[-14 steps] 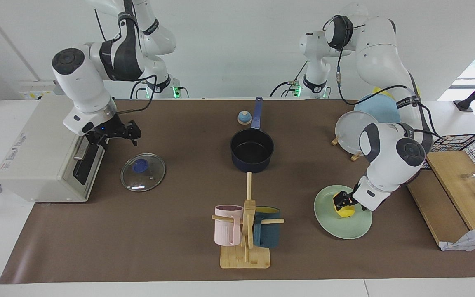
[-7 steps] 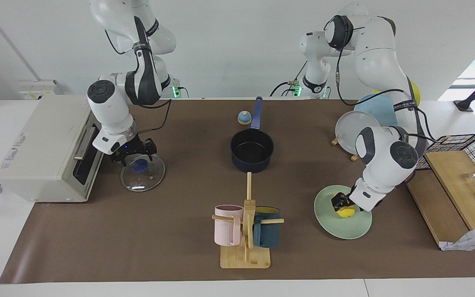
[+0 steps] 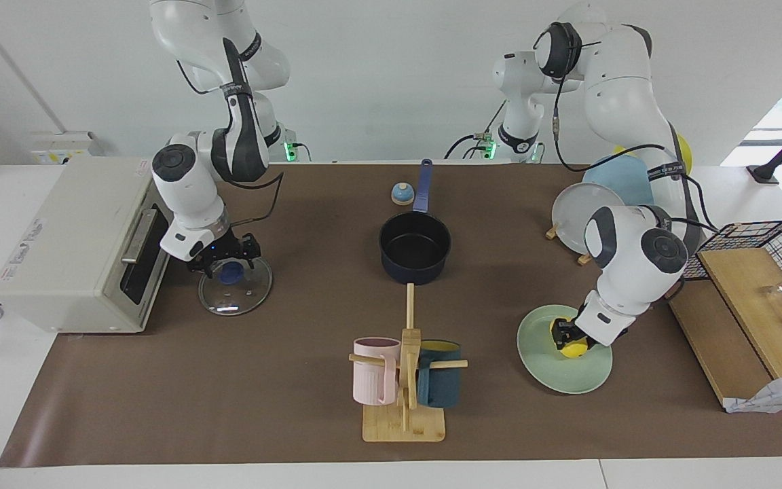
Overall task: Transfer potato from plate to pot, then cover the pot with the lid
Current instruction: 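Carry the potato toward the pot while the right gripper grasps the lid, then lower the potato into the black pot and open the left gripper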
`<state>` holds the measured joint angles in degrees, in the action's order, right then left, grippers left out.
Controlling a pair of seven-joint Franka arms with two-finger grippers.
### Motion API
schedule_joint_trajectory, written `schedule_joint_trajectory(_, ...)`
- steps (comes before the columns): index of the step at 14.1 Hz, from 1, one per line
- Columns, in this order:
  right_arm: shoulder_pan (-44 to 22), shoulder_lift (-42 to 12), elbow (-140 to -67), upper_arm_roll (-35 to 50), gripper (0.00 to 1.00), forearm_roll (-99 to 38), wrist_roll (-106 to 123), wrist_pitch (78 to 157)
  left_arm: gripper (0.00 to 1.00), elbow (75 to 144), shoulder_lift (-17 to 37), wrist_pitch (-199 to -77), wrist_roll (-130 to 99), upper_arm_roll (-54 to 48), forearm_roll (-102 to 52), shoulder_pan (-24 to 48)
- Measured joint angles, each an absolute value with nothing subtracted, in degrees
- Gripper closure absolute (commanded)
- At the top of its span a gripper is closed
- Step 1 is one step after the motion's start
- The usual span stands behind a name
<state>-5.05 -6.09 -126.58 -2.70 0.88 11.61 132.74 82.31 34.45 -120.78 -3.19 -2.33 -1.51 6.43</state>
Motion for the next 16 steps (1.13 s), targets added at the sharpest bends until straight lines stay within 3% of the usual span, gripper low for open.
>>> schedule_joint_trajectory(3, -5.05, -6.20, -126.69, -2.70, 0.00, 0.88, 12.19, 132.92, 1.00, 79.27, 29.54, -114.52, -6.39, -2.63, -5.02, 7.06)
schedule_joint_trajectory(8, -5.03, -6.21, -127.32, -2.73, 0.00, 0.88, 13.02, 133.76, 1.00, 80.92, 14.67, -97.76, -18.62, -3.30, -7.05, 13.31)
schedule_joint_trajectory(10, -4.92, -6.31, -127.66, -2.73, 0.13, 0.88, 13.72, 133.95, 1.00, 86.02, 11.35, -98.52, -24.25, -3.45, -7.06, 19.47)
schedule_joint_trajectory(13, -4.88, -6.53, -127.78, -2.79, 0.24, 0.88, 14.50, 133.95, 1.00, 97.77, 8.14, -108.98, -28.70, -3.59, -7.06, 27.83)
schedule_joint_trajectory(16, -4.86, -6.53, -127.89, -2.82, 0.44, 0.88, 15.05, 133.95, 1.00, 106.99, 6.97, -117.41, -31.84, -3.54, -7.06, 33.10)
